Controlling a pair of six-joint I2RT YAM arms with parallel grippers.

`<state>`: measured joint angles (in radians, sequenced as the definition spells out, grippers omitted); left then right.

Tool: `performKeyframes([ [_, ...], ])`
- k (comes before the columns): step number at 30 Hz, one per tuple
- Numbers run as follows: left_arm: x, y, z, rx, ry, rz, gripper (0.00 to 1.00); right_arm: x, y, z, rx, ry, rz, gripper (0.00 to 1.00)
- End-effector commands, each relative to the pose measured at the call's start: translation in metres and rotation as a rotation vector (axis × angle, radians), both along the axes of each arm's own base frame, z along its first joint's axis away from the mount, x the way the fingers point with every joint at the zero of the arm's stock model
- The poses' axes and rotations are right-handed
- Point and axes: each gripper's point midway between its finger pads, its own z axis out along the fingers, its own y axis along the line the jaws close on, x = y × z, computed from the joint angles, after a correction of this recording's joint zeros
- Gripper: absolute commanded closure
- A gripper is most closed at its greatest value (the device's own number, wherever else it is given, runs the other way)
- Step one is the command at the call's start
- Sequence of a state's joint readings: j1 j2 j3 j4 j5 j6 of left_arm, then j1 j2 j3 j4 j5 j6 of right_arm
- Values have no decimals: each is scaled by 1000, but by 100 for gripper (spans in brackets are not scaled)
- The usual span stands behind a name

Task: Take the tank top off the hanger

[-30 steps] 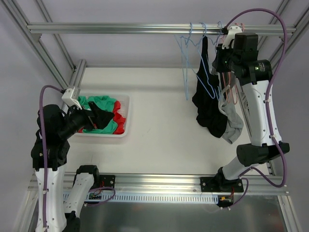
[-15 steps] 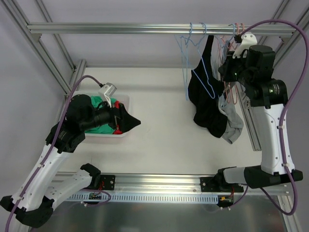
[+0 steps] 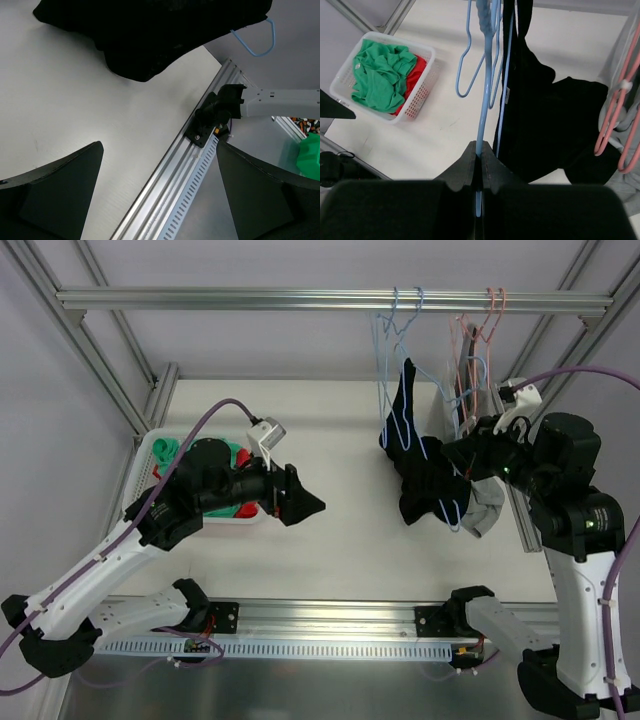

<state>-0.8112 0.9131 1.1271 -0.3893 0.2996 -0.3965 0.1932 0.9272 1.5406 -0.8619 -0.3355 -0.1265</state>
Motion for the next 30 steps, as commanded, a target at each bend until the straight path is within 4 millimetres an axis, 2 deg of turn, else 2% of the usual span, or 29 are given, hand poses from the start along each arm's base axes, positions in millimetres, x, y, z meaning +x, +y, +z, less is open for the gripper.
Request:
performKeyframes([
  [1, 4, -11, 29, -41, -92, 14, 1, -26, 6, 7, 64, -13, 38, 100],
  [3, -2, -21, 32, -38, -106, -16, 1, -37, -7, -7, 34, 26, -27, 100],
  [4, -3, -25, 34, -36, -113, -20, 1, -48, -14, -8, 27, 13, -53, 100],
  [5, -5, -29, 42, -45, -131, -30, 1, -55, -19, -12, 17, 18, -71, 100],
  [6, -11, -38, 41, -34, -144, -64, 1, -64, -24, -23, -1, 47, -87, 100],
  [8, -11, -44, 55, -36, -196, -67, 1, -87, -27, -22, 6, 16, -75, 100],
  [9, -10, -50, 56, -28, -205, -70, 1, -98, -30, -29, -6, 46, -75, 99],
  [10, -12, -54, 60, -29, -216, -79, 1, -109, -33, -24, -11, 21, -79, 100],
  [11, -11, -56, 73, -45, -243, -76, 1, -116, -37, -23, -18, 24, -90, 100],
  [13, -8, -68, 78, -41, -257, -88, 1, -134, -44, -27, -43, 47, -102, 100],
  [14, -11, -72, 95, -65, -293, -107, 1, -145, -47, -18, -40, 17, -101, 100],
  [15, -8, -84, 93, -52, -296, -126, 1, -157, -45, -20, -40, 34, -73, 100],
  [16, -9, -92, 101, -65, -319, -149, 1, -165, -42, -17, -33, 25, -49, 100],
  [17, -16, -98, 123, -102, -357, -178, 1, -175, -39, -11, -29, 0, -13, 100],
  [18, -14, -113, 119, -84, -373, -213, 1, -188, -30, -11, -11, 9, 55, 100],
  [20, -17, -135, 137, -117, -414, -271, 1, -201, -23, -7, 10, -11, 119, 100],
  [21, -26, -144, 142, -140, -416, -329, 1, -210, -19, -3, 27, -32, 155, 100],
  [22, -27, -148, 159, -177, -435, -341, 1, -214, -17, -2, 35, -38, 174, 100],
  [23, -24, -163, 152, -167, -418, -357, 1, -218, -15, 0, 44, -45, 197, 100],
  [24, -24, -169, 153, -171, -415, -362, 2, -223, -15, 3, 50, -60, 213, 100],
  [25, -23, -172, 161, -185, -424, -355, 4, -225, -15, 6, 52, -71, 220, 100],
  [26, -17, -181, 153, -168, -417, -343, 10, -227, -15, 8, 56, -75, 226, 100],
  [28, -9, -186, 149, -148, -424, -302, 22, -231, -15, 16, 62, -102, 240, 100],
  [29, -4, -189, 143, -130, -426, -282, 35, -232, -16, 18, 64, -108, 243, 100],
  [30, -1, -190, 140, -118, -430, -261, 44, -233, -16, 21, 64, -118, 246, 100],
])
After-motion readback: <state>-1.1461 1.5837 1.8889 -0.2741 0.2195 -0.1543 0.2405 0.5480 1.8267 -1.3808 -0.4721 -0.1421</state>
